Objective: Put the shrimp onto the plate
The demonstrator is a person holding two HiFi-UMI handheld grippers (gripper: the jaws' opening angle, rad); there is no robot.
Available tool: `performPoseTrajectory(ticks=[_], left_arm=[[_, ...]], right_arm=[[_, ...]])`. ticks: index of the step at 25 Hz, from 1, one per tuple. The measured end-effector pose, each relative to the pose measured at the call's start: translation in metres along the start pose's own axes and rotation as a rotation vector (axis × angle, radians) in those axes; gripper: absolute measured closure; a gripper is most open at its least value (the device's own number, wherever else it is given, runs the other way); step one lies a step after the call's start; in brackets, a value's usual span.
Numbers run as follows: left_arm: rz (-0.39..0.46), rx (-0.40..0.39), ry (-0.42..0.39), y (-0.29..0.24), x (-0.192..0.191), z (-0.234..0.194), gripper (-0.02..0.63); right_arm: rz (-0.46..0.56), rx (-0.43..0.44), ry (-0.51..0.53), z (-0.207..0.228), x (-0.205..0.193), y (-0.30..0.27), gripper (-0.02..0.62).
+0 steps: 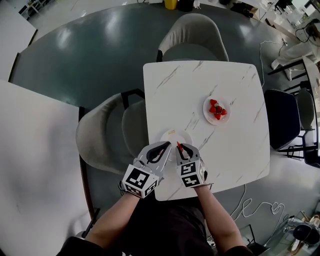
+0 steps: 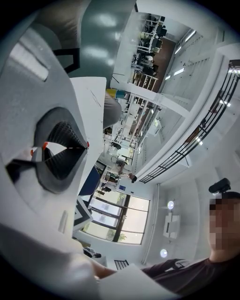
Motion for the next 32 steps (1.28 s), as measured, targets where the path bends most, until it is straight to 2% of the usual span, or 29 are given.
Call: performPoseTrajectory(ticks=[13, 19, 27, 29, 32], left_arm=[[-0.044, 0.000, 0.011, 0.004, -0.013, -0.008, 0.598], [-0.053, -0.003, 0.016, 0.000, -0.011, -0.007, 0.598], [-0.047, 0.013, 0.011, 0.007, 0.010, 0.010, 0.598], [-0.040, 0.019, 0.007, 0.012, 0.021, 0.017, 0.598], [-0.032, 0.032, 0.003, 0.020, 0.039, 0.028, 0.598]], right_arm=[[-0.142, 0.011, 0.125, -0.006, -0.002, -0.024, 0.535], [-0.149, 0.048, 0.079, -0.003, -0.001, -0.022, 0.517], [-0.028, 0.051, 0.016, 0.002, 0.033, 0.021, 0.518], [0.026, 0.056, -0.017, 0.001, 0.046, 0.039, 0.522], [0.146, 0.057, -0.063, 0.000, 0.072, 0.071, 0.562]])
Point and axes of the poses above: the fingertips, and each gripper's own axes: y backward along the fingers, z to its right, x out of its top, the point moved 5 cm from there along y, backward along the fingers, and after that the axes turned 5 degrees about x, right-handed, at the moved point
